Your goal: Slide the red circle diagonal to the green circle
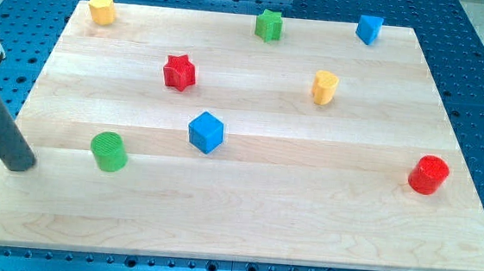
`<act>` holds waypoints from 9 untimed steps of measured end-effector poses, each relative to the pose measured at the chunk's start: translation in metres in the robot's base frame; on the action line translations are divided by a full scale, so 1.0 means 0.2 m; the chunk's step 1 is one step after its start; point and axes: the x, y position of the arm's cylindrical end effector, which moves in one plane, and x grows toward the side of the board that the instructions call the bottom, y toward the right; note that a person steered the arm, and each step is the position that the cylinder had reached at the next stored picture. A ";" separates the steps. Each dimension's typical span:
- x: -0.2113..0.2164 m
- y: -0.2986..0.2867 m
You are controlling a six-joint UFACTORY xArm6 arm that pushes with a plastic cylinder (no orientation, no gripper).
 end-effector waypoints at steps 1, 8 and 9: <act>0.00 0.00; -0.58 2.23; -0.53 2.84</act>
